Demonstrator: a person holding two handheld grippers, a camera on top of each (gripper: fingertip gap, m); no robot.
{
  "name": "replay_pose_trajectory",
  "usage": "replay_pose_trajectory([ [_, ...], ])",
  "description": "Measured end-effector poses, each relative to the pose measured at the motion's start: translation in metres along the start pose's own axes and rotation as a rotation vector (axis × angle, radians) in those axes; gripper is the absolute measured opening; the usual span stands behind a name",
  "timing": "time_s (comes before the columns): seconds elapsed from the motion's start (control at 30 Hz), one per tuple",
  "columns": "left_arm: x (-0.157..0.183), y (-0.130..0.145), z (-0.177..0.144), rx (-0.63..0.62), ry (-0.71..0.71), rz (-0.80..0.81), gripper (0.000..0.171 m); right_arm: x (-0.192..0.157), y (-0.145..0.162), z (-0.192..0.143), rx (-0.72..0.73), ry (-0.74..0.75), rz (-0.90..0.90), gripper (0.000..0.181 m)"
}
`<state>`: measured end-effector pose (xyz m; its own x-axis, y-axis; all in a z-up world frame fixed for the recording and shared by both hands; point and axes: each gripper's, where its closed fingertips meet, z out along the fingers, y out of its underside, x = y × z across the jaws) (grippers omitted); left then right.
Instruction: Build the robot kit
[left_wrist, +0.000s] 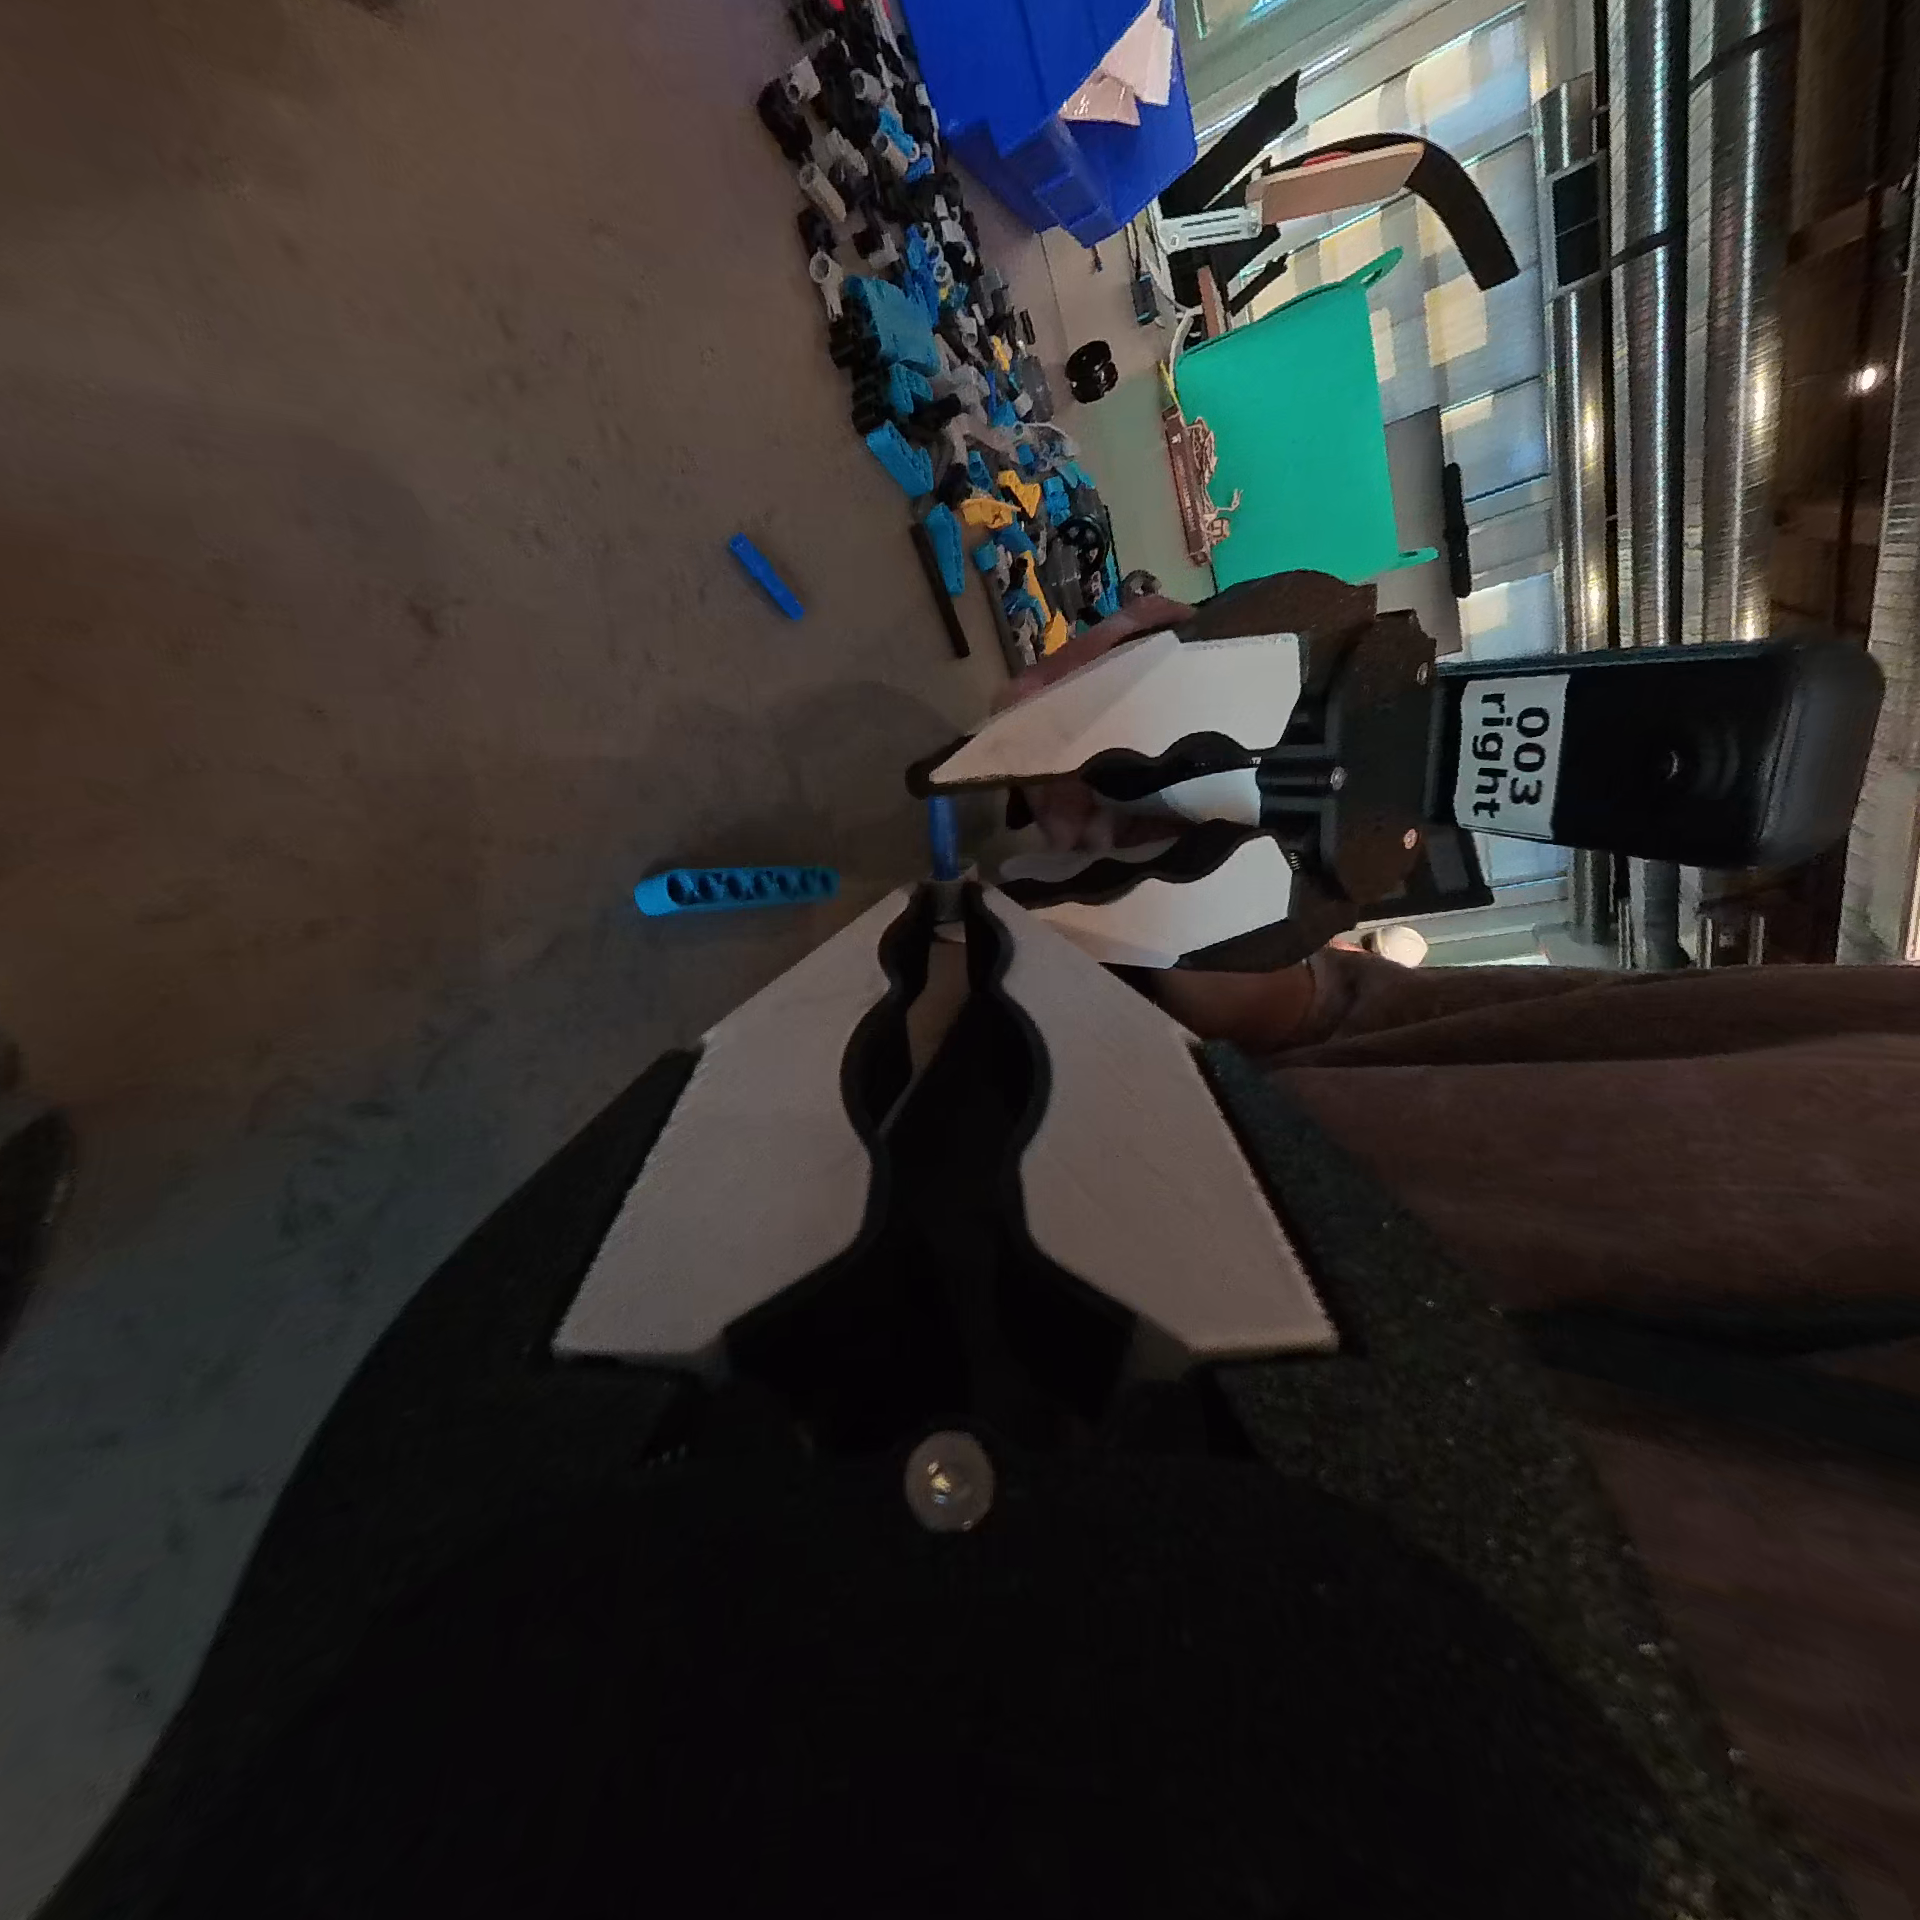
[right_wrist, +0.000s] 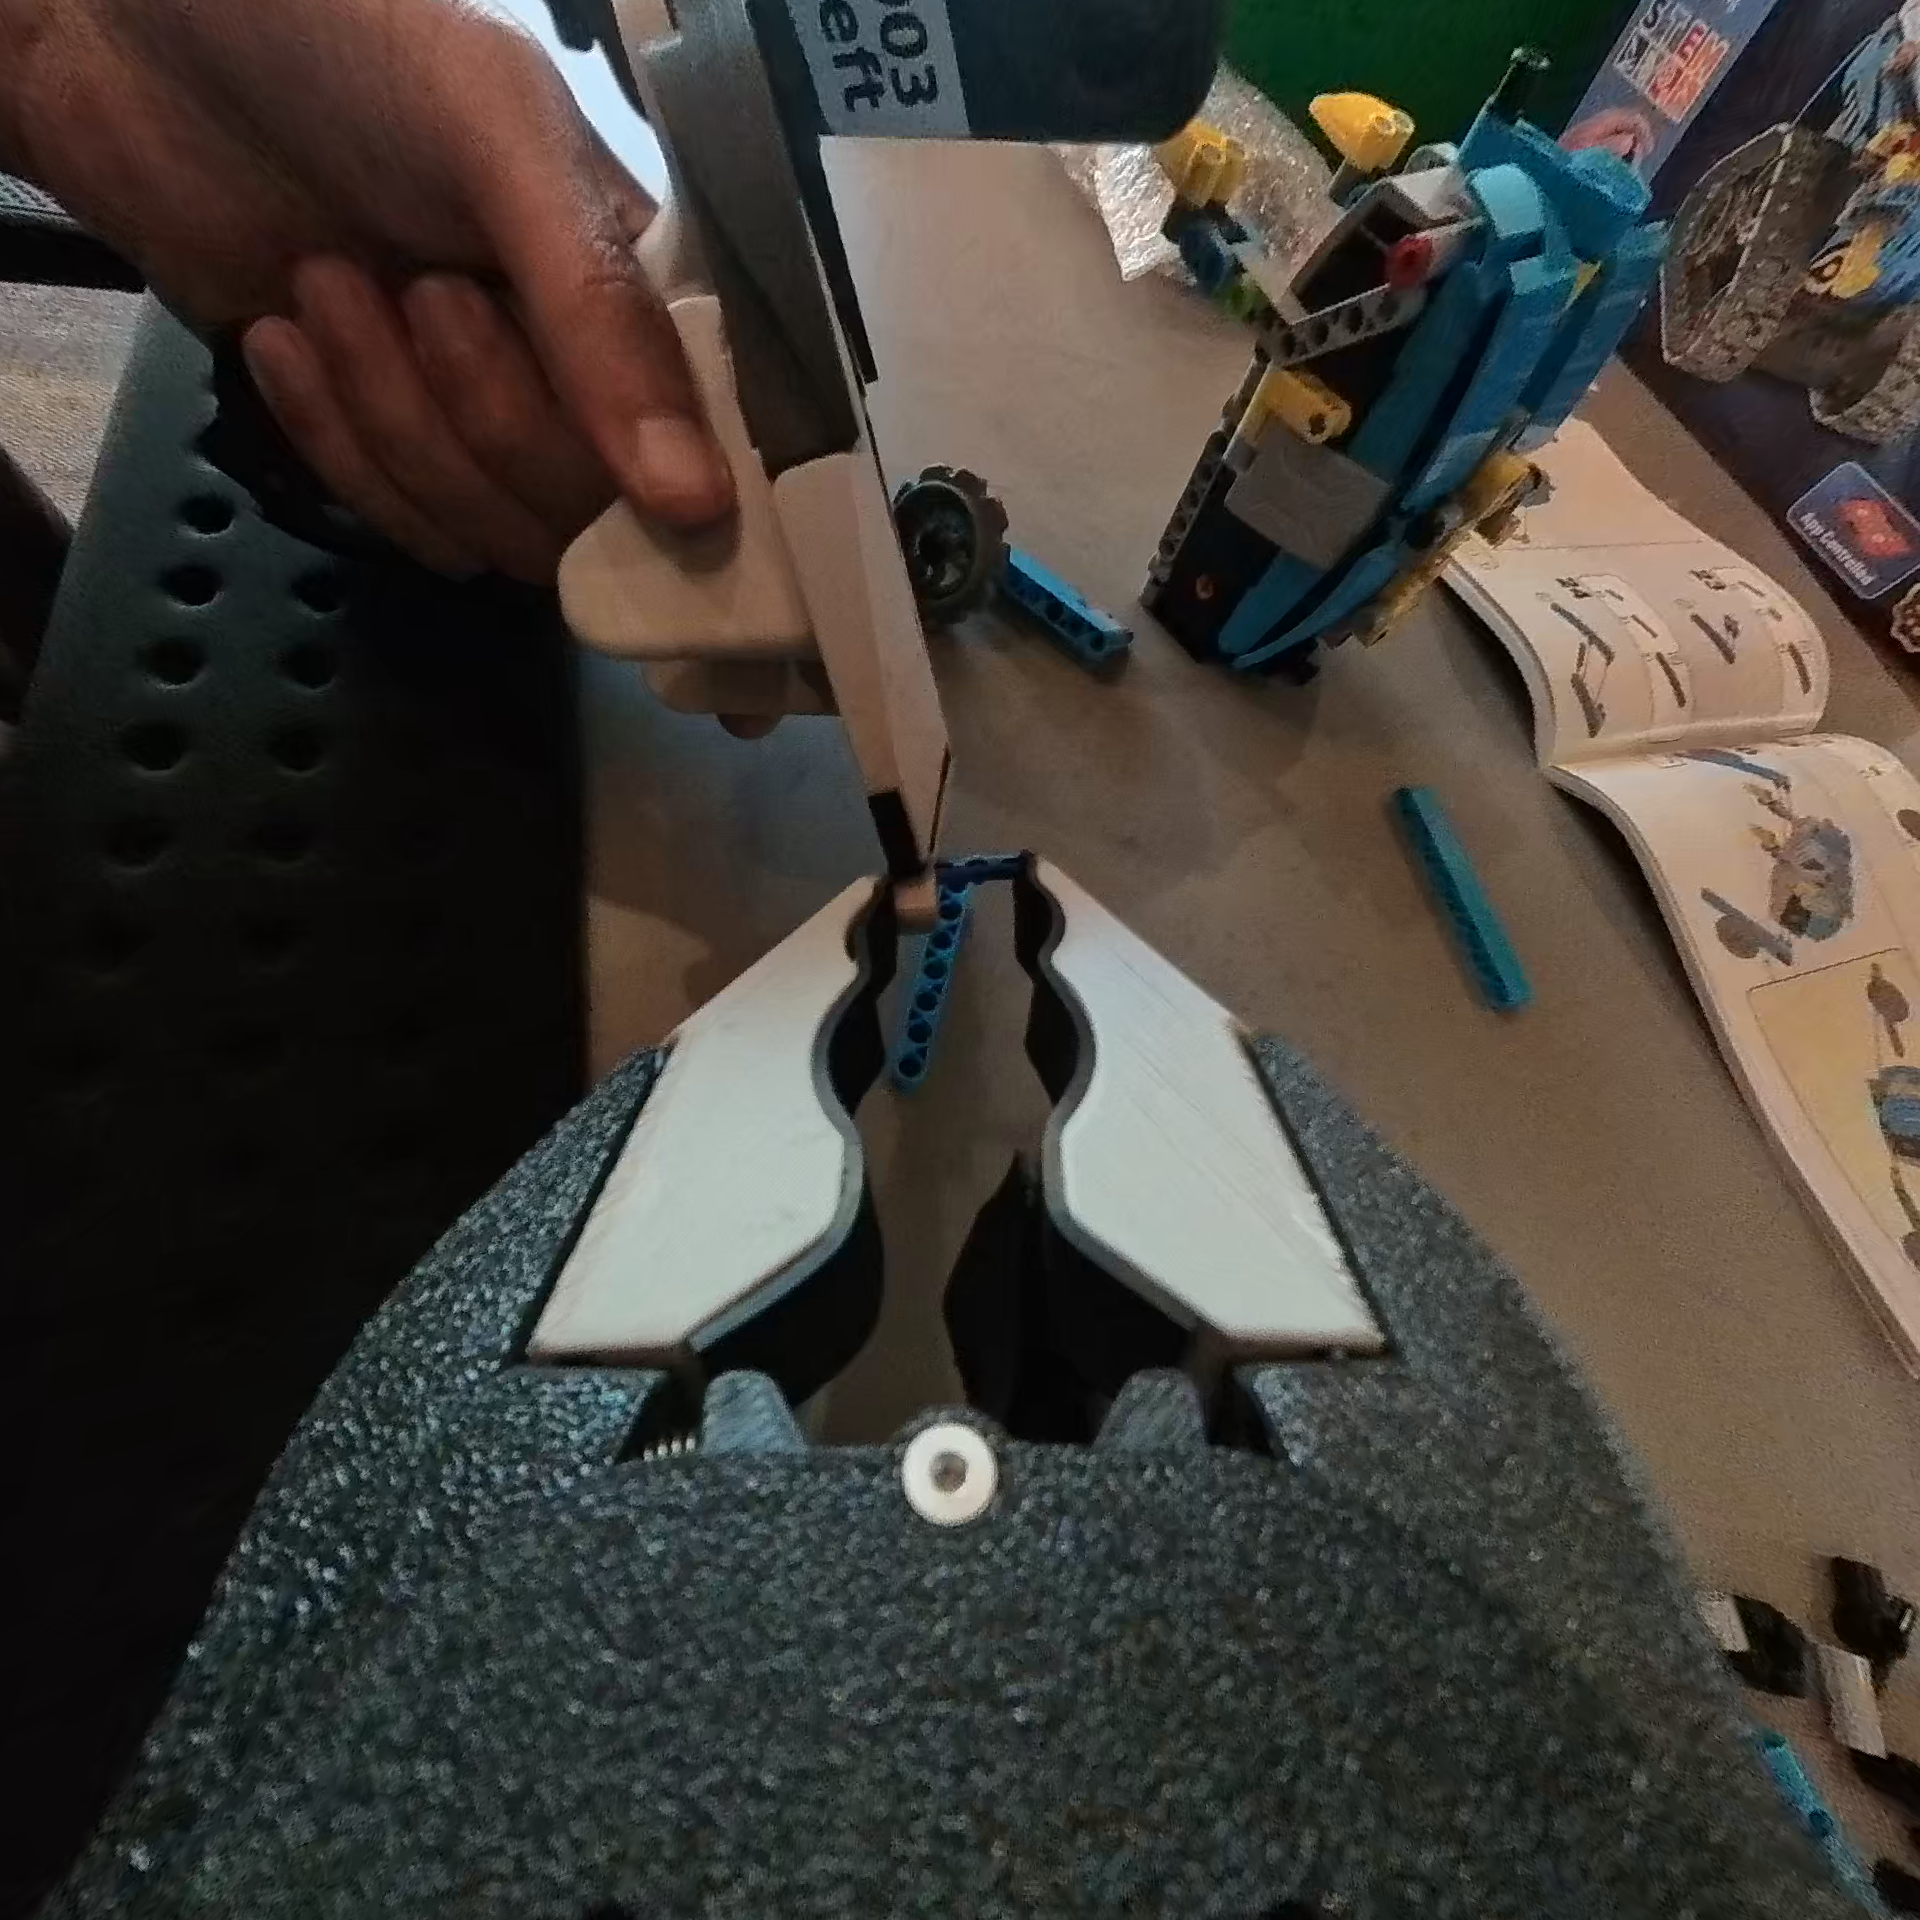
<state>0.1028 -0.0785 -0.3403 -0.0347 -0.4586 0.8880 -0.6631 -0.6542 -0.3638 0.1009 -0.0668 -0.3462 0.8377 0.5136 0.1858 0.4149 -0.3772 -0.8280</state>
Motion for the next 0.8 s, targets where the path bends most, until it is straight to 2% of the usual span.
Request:
replay_pose_trajectory([
  [0.27, 0.002, -0.003, 0.001, 0.023, 0.013, 0.002, 0.004, 0.003, -0.001, -0.002, 0.025, -0.024, 0.102, 0.024],
  [0.5, -0.001, 0.002, 0.004, -0.022, -0.021, 0.027, 0.005, 0.000, 0.008, -0.006, -0.081, -0.046, -0.094, 0.026],
  [0.6, 0.000, 0.001, 0.004, -0.018, -0.018, 0.032, 0.004, -0.001, 0.008, -0.003, -0.109, -0.079, -0.081, 0.031],
  [0.8, -0.003, 0.000, 0.003, -0.004, -0.042, 0.026, 0.005, 0.001, 0.008, 0.006, -0.139, -0.077, -0.066, 0.027],
])
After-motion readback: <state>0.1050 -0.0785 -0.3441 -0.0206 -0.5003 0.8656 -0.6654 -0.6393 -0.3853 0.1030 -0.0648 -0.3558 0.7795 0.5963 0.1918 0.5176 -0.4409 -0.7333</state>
